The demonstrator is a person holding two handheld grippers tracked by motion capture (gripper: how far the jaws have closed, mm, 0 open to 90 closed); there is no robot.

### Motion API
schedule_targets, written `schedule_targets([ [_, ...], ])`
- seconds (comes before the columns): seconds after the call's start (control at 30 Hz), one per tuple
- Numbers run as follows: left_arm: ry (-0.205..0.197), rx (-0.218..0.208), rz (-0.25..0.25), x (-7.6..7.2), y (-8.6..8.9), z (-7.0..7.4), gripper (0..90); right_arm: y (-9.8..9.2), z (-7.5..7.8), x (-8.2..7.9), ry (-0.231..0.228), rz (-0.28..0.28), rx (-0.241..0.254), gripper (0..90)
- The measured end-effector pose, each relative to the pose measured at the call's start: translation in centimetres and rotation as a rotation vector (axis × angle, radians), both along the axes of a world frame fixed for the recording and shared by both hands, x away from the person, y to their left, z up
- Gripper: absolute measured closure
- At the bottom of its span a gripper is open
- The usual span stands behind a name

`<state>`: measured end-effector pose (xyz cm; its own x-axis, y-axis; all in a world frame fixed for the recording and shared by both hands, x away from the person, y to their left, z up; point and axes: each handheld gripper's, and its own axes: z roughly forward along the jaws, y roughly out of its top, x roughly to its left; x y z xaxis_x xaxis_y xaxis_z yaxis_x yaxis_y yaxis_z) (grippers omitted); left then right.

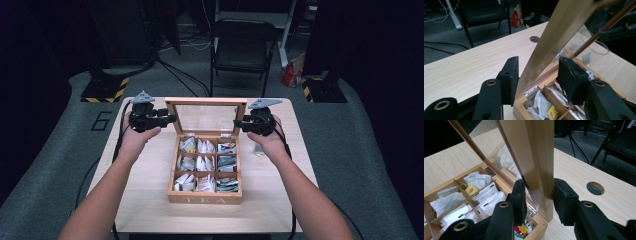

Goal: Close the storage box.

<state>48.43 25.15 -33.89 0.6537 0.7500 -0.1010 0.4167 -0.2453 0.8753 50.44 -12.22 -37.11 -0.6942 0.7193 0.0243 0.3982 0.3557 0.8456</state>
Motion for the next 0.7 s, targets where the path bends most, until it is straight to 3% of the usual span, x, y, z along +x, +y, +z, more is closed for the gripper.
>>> schedule_targets([
  [0.43, -0.007, 0.012, -0.048, -1.9, 0.0, 1.3, 57.0, -0.1, -0.5, -1.4, -0.036, 0.019, -0.015, 60.9],
  [0.7, -0.034, 0.015, -0.052, -3.1, 0.1, 1.9, 57.5, -0.1, -0.6, -1.8, -0.054, 0.031, -0.034, 60.4],
])
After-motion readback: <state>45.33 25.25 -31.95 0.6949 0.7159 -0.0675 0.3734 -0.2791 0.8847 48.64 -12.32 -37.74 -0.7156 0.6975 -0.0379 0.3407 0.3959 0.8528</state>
